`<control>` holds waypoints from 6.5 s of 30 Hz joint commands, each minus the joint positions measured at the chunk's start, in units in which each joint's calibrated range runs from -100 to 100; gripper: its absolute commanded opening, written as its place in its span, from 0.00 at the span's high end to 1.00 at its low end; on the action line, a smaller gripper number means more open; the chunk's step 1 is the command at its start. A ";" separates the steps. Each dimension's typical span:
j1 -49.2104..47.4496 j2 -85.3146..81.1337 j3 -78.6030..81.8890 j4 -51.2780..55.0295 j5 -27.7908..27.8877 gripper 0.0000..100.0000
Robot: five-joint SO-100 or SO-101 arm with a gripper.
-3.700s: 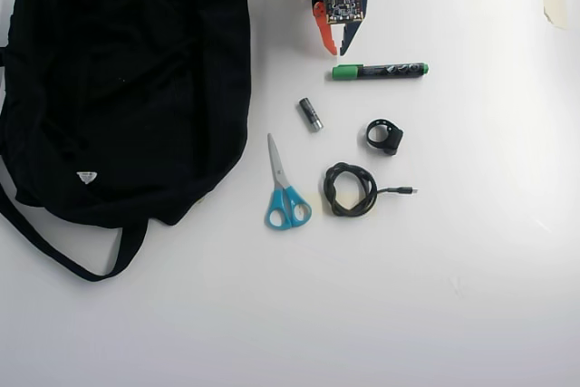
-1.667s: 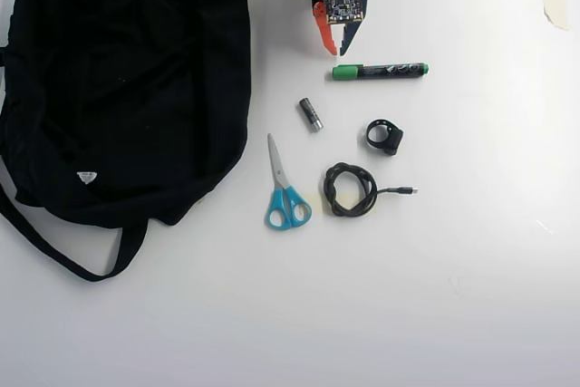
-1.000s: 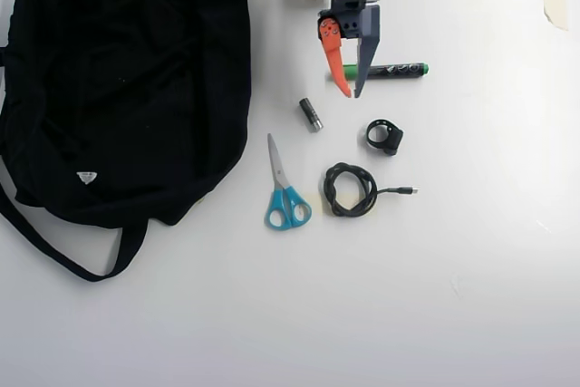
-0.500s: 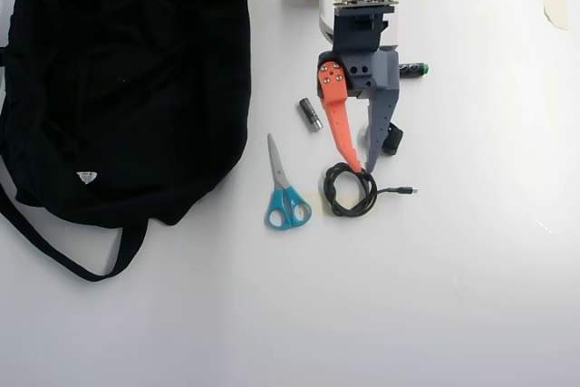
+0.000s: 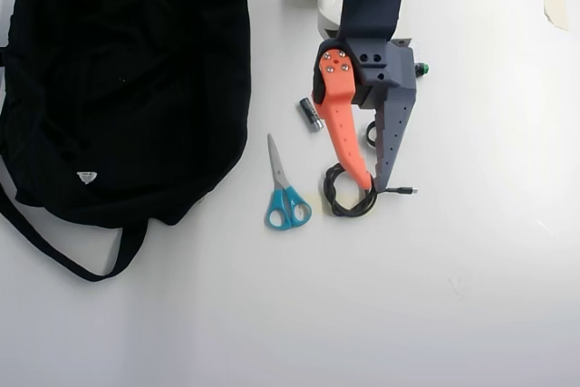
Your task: Put the green marker into the black bag
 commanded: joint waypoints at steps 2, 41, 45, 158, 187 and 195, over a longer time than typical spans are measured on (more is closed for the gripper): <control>-0.48 -1.20 -0.77 0.04 0.24 0.98; -6.69 -13.90 1.47 83.85 -6.58 0.98; -6.91 -13.90 1.47 87.81 -6.58 0.98; -22.39 -0.20 19.08 70.50 -72.39 0.67; -21.95 -0.29 20.52 71.19 -83.19 0.68; -21.87 -0.29 19.98 70.58 -76.16 0.68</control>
